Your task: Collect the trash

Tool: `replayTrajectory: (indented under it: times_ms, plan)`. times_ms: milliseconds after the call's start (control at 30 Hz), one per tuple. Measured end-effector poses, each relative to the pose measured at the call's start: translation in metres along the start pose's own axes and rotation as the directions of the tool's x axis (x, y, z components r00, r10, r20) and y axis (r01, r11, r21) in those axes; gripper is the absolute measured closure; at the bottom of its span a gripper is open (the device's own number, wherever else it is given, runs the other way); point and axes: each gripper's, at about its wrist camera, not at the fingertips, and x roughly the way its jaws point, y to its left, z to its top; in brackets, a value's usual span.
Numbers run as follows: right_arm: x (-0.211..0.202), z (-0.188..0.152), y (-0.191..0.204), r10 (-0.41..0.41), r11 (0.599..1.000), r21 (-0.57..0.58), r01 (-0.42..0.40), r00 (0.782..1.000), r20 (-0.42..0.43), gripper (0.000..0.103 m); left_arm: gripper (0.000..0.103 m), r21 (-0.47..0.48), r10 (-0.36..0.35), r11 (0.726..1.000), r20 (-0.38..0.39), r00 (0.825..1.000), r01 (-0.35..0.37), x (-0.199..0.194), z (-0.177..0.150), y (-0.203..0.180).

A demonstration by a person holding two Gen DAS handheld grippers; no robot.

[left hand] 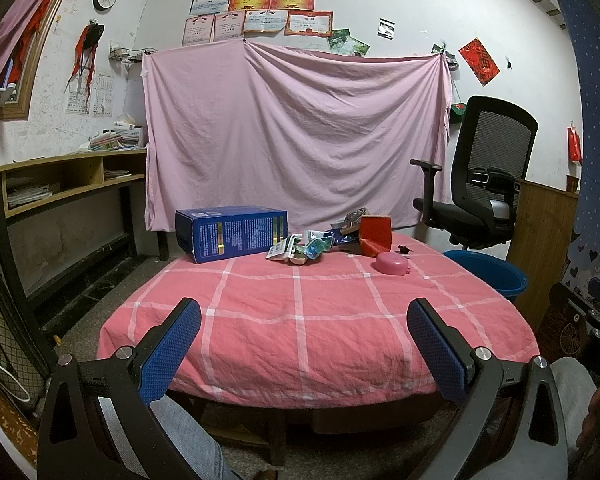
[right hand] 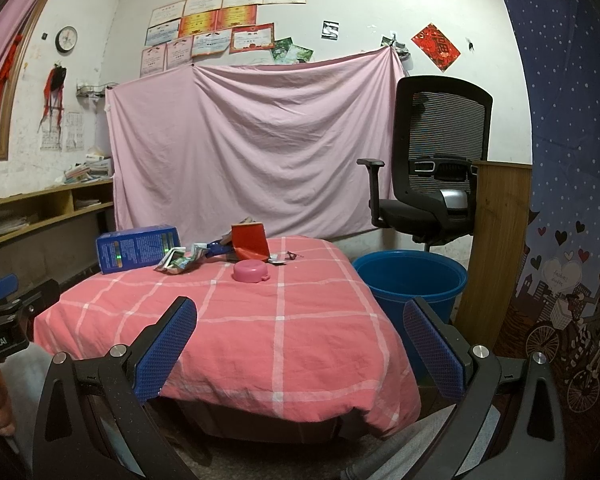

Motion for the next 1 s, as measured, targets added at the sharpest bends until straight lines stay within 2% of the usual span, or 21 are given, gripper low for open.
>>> replayTrajectory:
  times_ms: [367, 667, 833, 1000]
  plan:
    - [0.006, 0.01, 0.01, 0.037, 0.999, 0.015, -0.038, 0.999, 0.018, 0.0, 0.002, 0.009, 0.012, 1.0, 0.042, 0.999, -0.013, 0.004, 0.037, -0.009]
    - [0.04, 0.04, 0.006, 0.061, 0.998, -0.006, -0.06, 0.995, 0.076, 0.0, 0.002, -0.023, 0.042, 0.999, 0.061, 0.997, -0.041, 0.051, 0.061, 0.002]
    - [0.072, 0.057, 0.012, 0.072, 0.997, -0.005, -0.072, 0.992, 0.106, 0.0, 0.002, -0.027, 0.064, 0.998, 0.101, 0.993, -0.061, 0.085, 0.074, 0.019]
    - [0.115, 0.069, 0.025, 0.092, 0.996, -0.014, -0.091, 0.989, 0.112, 0.0, 0.002, -0.007, 0.082, 0.997, 0.107, 0.991, -0.082, 0.13, 0.081, 0.034]
